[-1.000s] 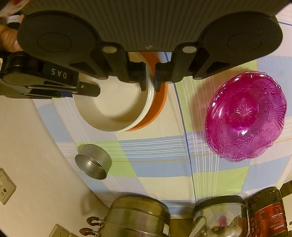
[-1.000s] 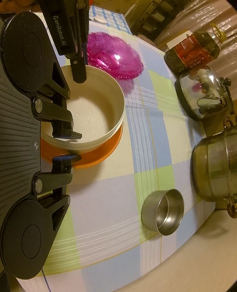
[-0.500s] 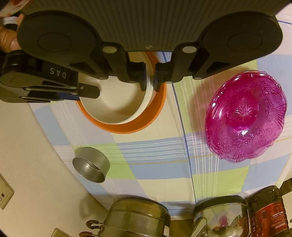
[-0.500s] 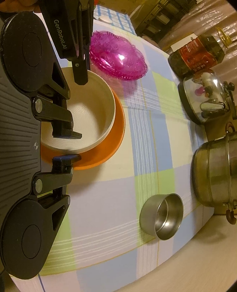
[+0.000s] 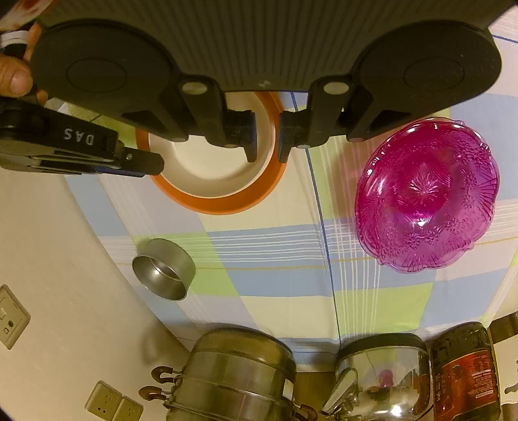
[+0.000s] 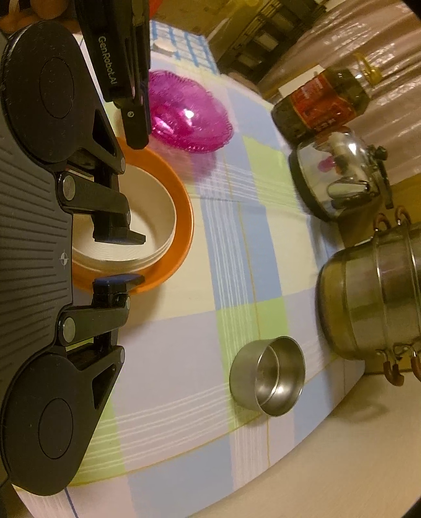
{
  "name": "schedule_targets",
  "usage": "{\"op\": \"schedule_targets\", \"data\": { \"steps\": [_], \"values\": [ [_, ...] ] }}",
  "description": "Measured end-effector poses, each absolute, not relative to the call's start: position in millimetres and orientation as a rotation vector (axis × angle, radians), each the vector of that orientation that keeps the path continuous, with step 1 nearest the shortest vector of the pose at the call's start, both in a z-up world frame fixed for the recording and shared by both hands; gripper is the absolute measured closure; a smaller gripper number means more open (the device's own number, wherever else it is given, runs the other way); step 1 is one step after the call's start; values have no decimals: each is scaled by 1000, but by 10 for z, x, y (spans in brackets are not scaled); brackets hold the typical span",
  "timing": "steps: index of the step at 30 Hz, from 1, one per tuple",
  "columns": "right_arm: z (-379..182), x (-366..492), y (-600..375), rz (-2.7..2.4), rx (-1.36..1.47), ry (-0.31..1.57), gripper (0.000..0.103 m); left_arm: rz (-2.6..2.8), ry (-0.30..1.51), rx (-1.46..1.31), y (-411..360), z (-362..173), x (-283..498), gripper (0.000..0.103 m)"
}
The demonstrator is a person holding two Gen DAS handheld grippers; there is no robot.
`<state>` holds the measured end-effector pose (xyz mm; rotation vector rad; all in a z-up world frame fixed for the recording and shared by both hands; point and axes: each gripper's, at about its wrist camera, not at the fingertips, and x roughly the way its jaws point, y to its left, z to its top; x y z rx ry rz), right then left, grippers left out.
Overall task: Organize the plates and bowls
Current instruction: 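Lower the cream bowls into the orange bowl with both tools, then open both tools and release the cream bowls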
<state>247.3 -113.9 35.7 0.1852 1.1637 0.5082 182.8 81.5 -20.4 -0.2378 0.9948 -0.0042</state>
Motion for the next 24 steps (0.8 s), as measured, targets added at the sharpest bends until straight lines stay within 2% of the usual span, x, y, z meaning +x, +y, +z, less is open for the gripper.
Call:
{"op": "schedule_targets", "data": {
  "steps": [6,17,24],
  "values": [
    [315,2482,-1180,527,269,1181,84,-10,998,-256,807,-234,1835,93],
    [198,2541,-1158,507,236,1224,84,-11,1000,-268,813,-255,1847,93],
    [296,2515,-1269,501,293,1193,83,-19,989,-279,792,-205,1835,92]
  ]
}}
